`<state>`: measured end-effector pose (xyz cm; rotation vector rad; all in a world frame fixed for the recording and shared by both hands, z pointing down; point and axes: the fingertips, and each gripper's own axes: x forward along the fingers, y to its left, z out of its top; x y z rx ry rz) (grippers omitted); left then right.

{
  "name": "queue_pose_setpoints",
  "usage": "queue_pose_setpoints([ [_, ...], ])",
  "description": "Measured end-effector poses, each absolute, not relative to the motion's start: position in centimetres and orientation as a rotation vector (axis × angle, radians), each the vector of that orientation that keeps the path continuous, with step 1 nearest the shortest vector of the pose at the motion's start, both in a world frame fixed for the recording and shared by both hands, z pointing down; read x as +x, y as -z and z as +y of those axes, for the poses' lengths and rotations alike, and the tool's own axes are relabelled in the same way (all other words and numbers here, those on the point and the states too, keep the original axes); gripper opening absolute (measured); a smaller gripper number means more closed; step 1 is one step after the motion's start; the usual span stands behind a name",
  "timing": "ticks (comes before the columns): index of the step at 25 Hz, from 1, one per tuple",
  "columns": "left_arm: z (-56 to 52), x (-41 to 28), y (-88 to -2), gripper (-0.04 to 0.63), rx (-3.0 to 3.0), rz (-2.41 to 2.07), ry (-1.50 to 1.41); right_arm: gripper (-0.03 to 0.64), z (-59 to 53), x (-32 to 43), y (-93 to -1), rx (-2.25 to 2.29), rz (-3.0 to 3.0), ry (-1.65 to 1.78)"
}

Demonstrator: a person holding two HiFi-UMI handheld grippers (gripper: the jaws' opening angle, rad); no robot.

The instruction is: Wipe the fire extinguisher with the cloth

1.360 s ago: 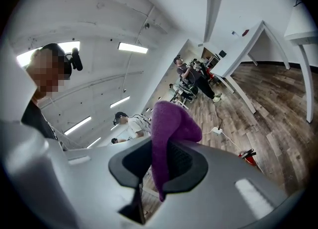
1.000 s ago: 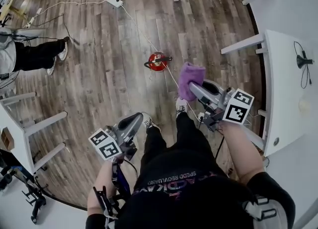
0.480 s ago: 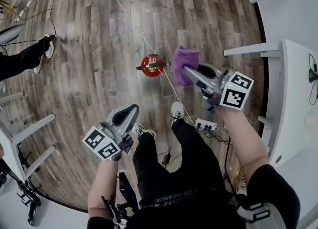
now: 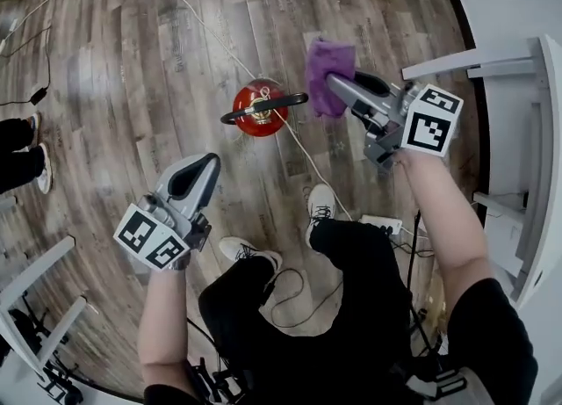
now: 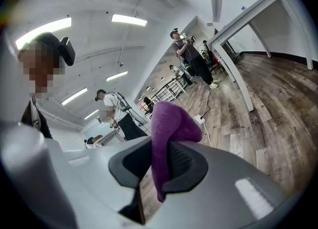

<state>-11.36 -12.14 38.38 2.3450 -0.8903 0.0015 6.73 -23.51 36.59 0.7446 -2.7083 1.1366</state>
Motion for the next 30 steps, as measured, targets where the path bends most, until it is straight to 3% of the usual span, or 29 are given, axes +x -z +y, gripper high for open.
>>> queue_pose_setpoints([
  [12,-12.9,-11.2,-49.4,-0.005,2.455,-0.918,0.189,0.058,-26.8,5.3,-47.3,0.473,-2.858,-1.171],
  [23,-11.4,-11.7,-51.5,-0.005,2.465,-0.898,0.243,0.058,-25.3,4.0,-54.8,0.332,-2.925,-1.391],
  [30,-10.8,-12.6,-52.2,-0.005,2.434,-0.928,0.239,0.058,-22.3,3.5,-67.3,0.346,-2.735,-1.562],
])
